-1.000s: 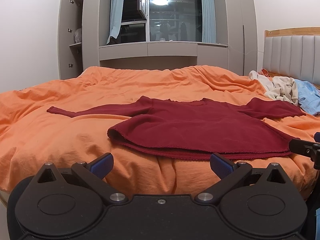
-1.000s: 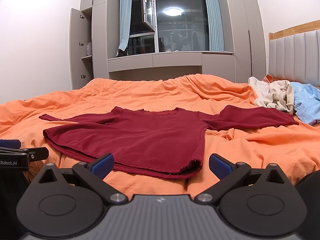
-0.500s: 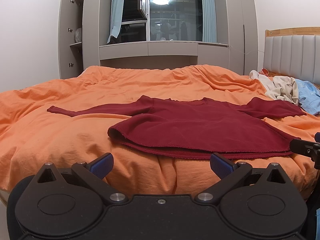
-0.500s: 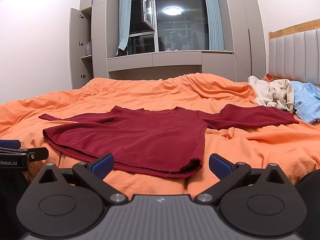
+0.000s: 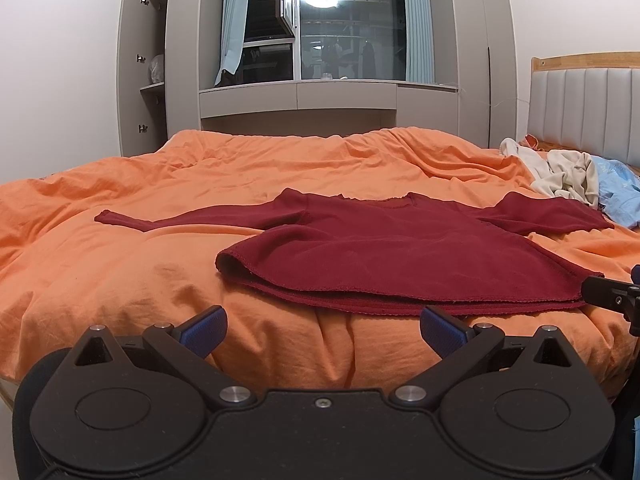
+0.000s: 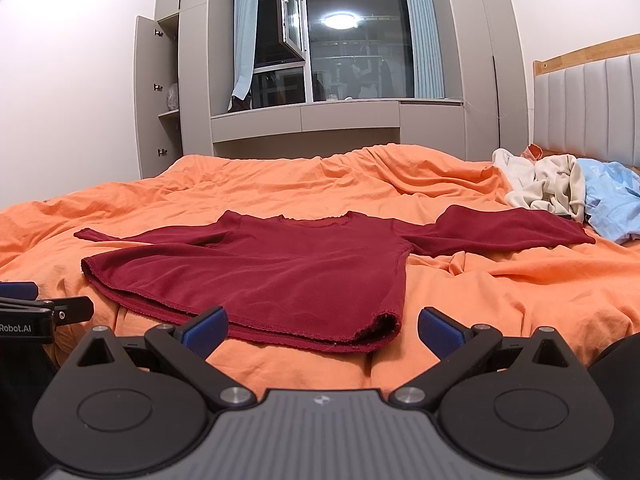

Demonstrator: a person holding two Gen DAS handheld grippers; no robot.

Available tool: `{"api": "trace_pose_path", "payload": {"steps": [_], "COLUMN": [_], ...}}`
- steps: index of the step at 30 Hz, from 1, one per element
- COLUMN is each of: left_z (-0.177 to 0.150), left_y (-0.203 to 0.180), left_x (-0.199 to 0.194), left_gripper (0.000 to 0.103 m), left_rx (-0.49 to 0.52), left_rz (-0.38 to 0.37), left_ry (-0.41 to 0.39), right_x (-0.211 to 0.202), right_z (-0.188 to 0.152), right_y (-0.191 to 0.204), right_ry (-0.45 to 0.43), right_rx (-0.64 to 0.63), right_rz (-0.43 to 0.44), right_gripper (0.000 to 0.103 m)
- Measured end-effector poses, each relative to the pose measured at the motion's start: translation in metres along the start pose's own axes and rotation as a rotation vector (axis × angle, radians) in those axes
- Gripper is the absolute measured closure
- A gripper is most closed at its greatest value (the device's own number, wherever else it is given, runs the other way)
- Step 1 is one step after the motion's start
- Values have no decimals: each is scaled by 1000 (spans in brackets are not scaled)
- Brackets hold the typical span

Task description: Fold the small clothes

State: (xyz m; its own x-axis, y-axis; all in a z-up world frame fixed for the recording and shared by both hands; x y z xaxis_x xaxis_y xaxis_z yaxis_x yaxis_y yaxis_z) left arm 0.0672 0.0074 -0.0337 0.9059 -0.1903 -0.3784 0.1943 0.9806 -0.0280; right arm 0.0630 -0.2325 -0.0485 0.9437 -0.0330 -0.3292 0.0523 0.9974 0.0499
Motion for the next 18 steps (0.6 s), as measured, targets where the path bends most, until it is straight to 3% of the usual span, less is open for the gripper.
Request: {"api": "trace_pose_path", "payload": {"steps": [18], "left_z": [-16], "left_y": [11], "left_x": [10], "left_gripper": [1], "left_rx": [0], "left_rz": [5], "left_ry": [22], "right_x": [10], "right_z": [-3], "right_y": [-2], "right_ry": [19], "right_rx": [18], "right_rz": [9], "right_gripper": [0]}}
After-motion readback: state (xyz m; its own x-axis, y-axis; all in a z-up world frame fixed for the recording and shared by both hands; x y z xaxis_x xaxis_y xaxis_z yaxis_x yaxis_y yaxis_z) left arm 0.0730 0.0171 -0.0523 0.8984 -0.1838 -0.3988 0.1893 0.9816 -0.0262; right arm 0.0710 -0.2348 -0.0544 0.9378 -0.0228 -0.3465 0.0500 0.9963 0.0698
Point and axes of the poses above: each gripper's, at about its wrist camera, not at the fingertips, and x roughly the way its jaws point, y to its left, z to its top, the point moved 7 cm from there along x, roughly the way its jaws point, and after that the axes turned 11 degrees about -z, right-handed, at the moved point
